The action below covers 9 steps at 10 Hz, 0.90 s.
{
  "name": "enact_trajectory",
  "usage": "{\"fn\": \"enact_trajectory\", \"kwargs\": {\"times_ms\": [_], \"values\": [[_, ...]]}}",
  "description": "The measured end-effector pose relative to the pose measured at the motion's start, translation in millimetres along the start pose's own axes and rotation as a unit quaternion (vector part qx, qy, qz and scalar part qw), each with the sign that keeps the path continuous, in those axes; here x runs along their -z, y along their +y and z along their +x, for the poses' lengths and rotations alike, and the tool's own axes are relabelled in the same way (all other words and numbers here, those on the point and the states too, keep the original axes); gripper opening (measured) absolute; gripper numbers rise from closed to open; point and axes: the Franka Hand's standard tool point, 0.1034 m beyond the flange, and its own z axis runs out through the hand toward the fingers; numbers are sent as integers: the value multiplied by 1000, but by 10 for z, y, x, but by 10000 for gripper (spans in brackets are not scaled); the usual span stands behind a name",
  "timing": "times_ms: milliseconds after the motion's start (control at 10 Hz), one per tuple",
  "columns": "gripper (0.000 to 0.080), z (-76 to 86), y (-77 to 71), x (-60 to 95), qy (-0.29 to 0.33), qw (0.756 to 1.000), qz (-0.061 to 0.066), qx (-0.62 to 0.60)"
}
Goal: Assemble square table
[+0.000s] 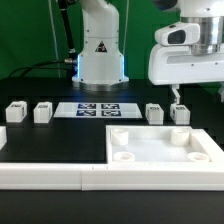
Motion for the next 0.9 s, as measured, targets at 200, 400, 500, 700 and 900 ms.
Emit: {"fn": "enact_trajectory", "kwargs": {"times_ms": [200,400,500,700,900], "values": [[649,18,12,11,-7,1000,-1,6],[649,-50,73,0,-71,997,-11,11],[649,-49,93,-20,-88,996,-12,9],[649,-305,159,-81,-183,982,-35,12],[649,-401,168,-135,-235,971,-43,20]]}}
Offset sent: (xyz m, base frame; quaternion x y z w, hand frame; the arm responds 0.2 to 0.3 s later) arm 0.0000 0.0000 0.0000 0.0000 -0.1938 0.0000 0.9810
